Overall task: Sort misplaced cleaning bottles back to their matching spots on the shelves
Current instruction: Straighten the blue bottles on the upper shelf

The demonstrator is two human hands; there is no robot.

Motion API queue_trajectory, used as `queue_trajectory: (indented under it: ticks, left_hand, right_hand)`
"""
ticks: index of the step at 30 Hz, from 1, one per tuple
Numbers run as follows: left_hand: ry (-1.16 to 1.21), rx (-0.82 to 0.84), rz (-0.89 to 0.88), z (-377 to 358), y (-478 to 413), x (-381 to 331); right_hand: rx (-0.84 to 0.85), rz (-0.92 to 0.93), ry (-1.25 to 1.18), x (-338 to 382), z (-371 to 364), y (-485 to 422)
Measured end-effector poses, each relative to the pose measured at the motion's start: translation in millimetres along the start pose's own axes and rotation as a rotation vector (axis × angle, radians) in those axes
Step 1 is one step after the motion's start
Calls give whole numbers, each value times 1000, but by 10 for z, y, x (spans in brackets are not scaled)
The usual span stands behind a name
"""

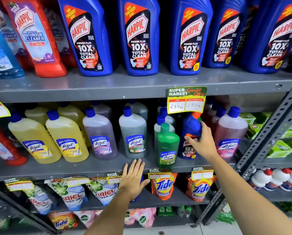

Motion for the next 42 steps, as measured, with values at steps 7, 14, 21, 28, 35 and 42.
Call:
queue_trajectory:
  ticks: [7, 14, 21, 28, 35, 42]
  left_hand:
    - [194, -277, -40, 482, 169, -116]
    - [398, -1144, -371, 2439, 245, -617]
    - [72, -1019, -469, 3806, -169, -943]
    - [-136, -861, -357, 3647, -420, -875]
    - [-168, -935, -388, 3640, -394, -883]
    - [-194, -959, -370, 3646, -386, -882]
  right_hand:
    - [20, 70, -37, -23, 86, 41]
    - [-90, 237, -99, 100, 516, 426]
    - [-90, 380, -127, 724, 1629, 534]
    - [-219, 523, -234, 1693, 2763, 369]
    - [-304, 552, -231, 2183, 3139, -402]
    - [-238, 425, -64, 2036, 2786, -1072]
Point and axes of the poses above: each hand's wrist, its own y-axis away from the middle knuckle, its own z-axis out of the back of the hand, x = y × z, the point moved 4 cm from there along -y, towards the middle knuckle, and after that the axes turned 1 degree about z, right-handed, at the moved point
